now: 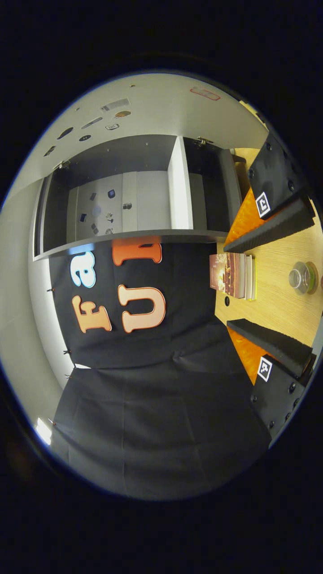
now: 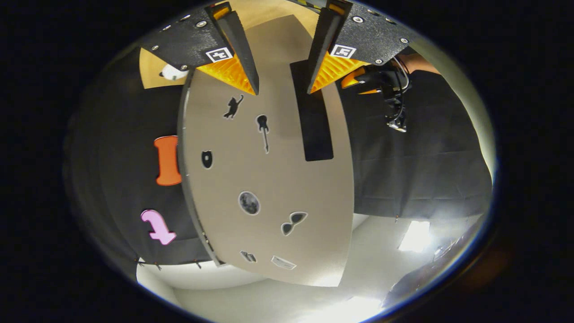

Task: Open the cabinet door with the right hand, grasp the bottle in the cabinet with the left hand and place it on the coaster, then close the cabinet door with the right hand.

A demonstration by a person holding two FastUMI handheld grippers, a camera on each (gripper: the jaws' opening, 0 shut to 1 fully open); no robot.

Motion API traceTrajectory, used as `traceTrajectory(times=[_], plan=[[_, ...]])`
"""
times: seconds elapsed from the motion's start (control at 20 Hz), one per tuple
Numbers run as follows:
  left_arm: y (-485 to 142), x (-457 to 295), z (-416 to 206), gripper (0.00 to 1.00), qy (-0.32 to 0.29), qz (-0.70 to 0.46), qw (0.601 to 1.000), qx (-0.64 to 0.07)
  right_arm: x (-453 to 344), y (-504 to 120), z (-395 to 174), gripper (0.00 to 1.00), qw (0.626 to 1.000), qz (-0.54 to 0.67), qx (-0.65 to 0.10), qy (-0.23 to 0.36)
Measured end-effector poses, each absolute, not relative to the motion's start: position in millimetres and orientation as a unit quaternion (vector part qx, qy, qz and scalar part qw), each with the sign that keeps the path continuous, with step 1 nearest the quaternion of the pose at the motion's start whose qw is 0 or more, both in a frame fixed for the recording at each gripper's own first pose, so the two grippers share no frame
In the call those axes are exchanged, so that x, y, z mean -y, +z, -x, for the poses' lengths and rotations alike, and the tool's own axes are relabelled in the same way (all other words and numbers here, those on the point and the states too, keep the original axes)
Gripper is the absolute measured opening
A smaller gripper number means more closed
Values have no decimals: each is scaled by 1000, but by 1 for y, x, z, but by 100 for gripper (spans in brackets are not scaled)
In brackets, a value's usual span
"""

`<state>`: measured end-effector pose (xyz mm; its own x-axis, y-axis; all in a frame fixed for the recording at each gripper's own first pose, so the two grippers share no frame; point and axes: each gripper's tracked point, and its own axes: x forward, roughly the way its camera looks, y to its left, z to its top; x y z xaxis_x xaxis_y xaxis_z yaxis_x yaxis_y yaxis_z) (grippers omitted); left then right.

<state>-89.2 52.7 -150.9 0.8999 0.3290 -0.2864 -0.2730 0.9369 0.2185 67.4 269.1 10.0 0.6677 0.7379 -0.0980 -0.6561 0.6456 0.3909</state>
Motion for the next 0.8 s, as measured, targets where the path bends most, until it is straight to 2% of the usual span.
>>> traceTrajectory(times=[0.05,0.1,0.15,0.2,0.25,0.3,0.35,0.5,0.8], plan=[[-150,-56,92,97,161,-89,970,-160,-275,10,-74,74,897,-159,-120,395],[-146,-59,93,96,169,-91,969,-159,-281,7,-74,68,895,-155,-116,401],[-145,-61,94,96,176,-91,967,-157,-284,4,-78,76,896,-154,-114,400],[-142,-64,97,96,184,-91,967,-154,-281,4,-81,70,897,-156,-116,396],[-138,-68,101,96,193,-92,965,-151,-280,3,-87,71,898,-160,-119,392],[-135,-71,104,96,201,-93,964,-149,-280,3,-91,65,897,-168,-122,392],[-131,-75,107,96,211,-93,962,-145,-281,5,-93,71,892,-178,-122,397],[-120,-88,115,96,238,-91,957,-137,-286,12,-92,70,880,-193,-122,417],[-97,-108,129,96,280,-94,947,-129,-302,7,-95,72,889,-152,-128,412]])
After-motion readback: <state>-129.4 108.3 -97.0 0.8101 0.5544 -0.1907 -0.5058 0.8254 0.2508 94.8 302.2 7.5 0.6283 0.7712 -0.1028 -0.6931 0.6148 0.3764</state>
